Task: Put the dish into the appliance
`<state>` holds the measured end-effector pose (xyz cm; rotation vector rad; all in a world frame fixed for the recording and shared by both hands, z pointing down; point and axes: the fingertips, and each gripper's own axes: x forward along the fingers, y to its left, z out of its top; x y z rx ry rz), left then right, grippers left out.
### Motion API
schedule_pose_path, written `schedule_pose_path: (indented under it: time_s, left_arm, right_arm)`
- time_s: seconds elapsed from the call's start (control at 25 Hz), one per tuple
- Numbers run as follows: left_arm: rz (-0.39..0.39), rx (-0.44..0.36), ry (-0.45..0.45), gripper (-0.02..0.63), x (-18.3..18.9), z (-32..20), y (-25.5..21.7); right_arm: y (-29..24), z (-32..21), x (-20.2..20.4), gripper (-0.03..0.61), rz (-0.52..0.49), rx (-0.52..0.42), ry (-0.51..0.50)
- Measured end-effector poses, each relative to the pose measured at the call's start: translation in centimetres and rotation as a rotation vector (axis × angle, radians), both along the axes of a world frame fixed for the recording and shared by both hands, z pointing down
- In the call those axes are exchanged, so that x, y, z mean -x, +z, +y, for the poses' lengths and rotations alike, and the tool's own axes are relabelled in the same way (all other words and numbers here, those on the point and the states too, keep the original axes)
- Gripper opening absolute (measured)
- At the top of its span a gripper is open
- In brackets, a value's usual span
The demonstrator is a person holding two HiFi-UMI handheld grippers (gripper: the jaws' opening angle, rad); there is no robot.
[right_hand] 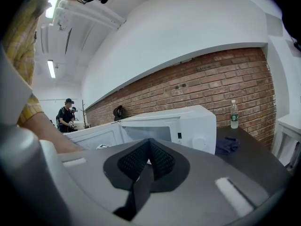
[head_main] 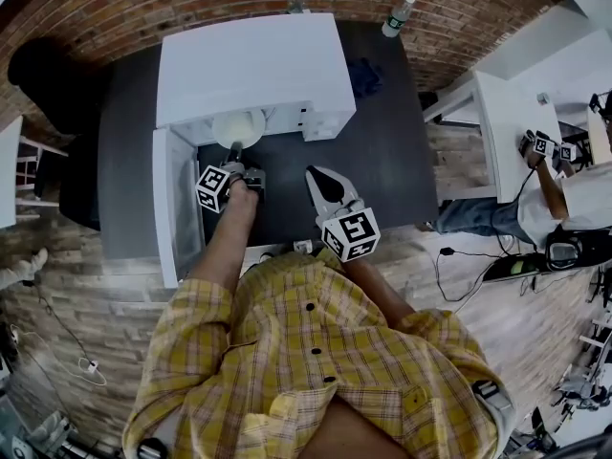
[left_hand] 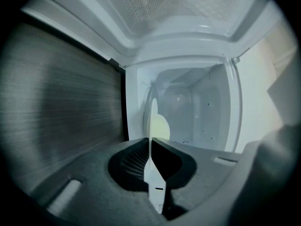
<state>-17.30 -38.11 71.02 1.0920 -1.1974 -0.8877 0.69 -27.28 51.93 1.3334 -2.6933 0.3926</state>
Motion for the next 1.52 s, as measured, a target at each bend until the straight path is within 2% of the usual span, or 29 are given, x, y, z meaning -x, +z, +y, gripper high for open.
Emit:
schedule_pose_path:
  time_s: [0.48,0.96,1.08,1.32,1.52]
  left_arm:
    - [0.008,0.001,0.028,0.014,0.0,-1.7,0.4]
    - [-0.036,0.005,0.060,0.017,-0.3,-2.6,0.5]
    - [-0.070,0.009,0.082,0.026,-0.4,-2.5,0.4]
    - [-0.075,-0.007,0.083,0.075,-0.1,-2.3,-0.2]
    - [-0.038,-0.013,0.074,0.078,-0.1,-1.8,-0.4]
  right_arm:
    - [0.4,-0.2,-1.2,0.003,0.009,0.010,0.031]
    - [0.5,-0.3,-2.1,0.003,0.007,0.012,0.038]
    - [0.4,-0.3,-2.3,0.003,0.006,0.009,0.039]
    - [0.2,-0.3,-1.9,0.003,-0.007,0.006,0.030]
    - [-0.3,0.0,-1.6,0.003,-0.017,-0.003,0.020]
